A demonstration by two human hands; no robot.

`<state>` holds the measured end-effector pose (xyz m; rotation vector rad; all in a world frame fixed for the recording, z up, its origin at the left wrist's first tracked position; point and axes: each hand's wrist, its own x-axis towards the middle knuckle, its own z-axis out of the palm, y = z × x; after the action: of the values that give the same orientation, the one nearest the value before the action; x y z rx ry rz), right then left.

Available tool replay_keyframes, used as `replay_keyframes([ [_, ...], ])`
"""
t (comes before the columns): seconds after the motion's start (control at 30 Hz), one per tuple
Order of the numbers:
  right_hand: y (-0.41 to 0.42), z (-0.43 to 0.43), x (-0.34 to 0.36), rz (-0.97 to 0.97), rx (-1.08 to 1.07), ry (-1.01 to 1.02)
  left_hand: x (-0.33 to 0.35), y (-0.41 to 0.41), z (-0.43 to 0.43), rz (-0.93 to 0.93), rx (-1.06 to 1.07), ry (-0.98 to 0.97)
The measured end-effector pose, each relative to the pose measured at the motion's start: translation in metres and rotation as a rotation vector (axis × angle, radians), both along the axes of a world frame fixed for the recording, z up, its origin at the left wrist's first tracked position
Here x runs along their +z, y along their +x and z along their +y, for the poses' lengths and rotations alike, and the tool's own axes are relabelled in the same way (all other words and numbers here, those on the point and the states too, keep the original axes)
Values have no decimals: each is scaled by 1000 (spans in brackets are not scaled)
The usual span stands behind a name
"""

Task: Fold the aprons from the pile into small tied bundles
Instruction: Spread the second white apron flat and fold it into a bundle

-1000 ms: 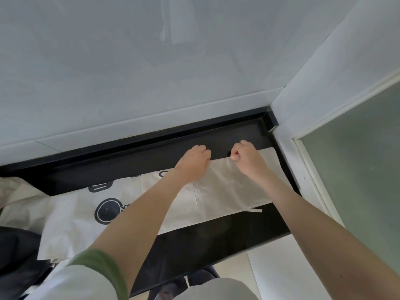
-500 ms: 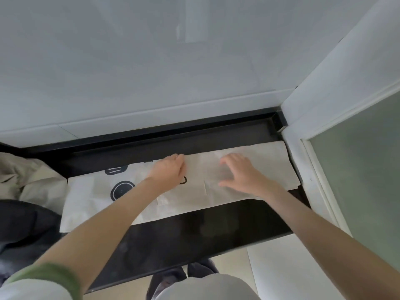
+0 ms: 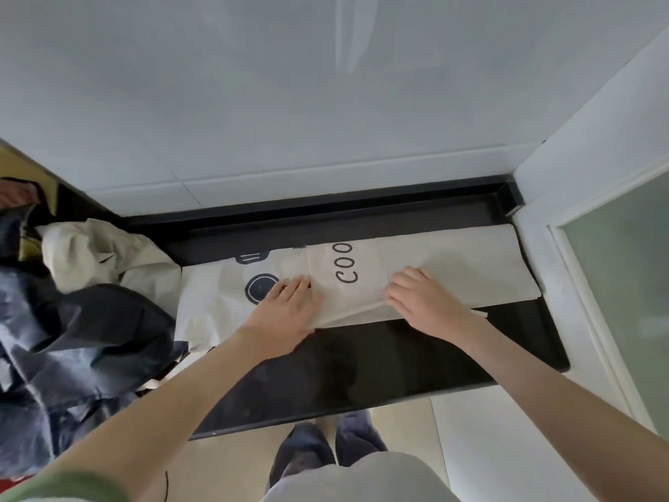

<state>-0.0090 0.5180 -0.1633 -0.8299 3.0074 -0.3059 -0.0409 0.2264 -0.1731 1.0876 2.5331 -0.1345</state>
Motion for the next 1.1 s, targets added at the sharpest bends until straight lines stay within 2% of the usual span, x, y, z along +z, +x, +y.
replay_keyframes([
  [0.03,-3,-1,6,26,-49,-26,-1,-2,-3,6,19,73],
  [0.1,-7,-8,24,74,-166,-49,14,-8,-4,-113,170,224],
  [0.17,-8,-23,39,35,-294,-104,32,-22,2,-234,380,248],
  [0.2,-4,-32,41,4,-283,-107,37,-33,5,-282,439,235],
  [0.3,14,-60,25,17,22,20,55,-61,12,-360,480,216],
  [0.33,16,-66,18,-22,45,47,60,-68,14,-380,497,212],
  [0.4,15,-76,8,-126,-61,92,71,-79,16,-373,493,224],
  [0.47,8,-78,3,-262,-257,129,81,-83,17,-349,482,274],
  [0.63,-6,-67,-2,-326,-587,156,87,-82,9,-271,484,401],
  [0.93,-14,-66,0,-283,-561,333,90,-77,7,-200,443,374],
  [1.0,-10,-69,4,-296,-550,266,87,-75,7,-198,448,350],
  [1.1,-1,-73,13,-394,-534,56,85,-74,9,-185,455,332],
])
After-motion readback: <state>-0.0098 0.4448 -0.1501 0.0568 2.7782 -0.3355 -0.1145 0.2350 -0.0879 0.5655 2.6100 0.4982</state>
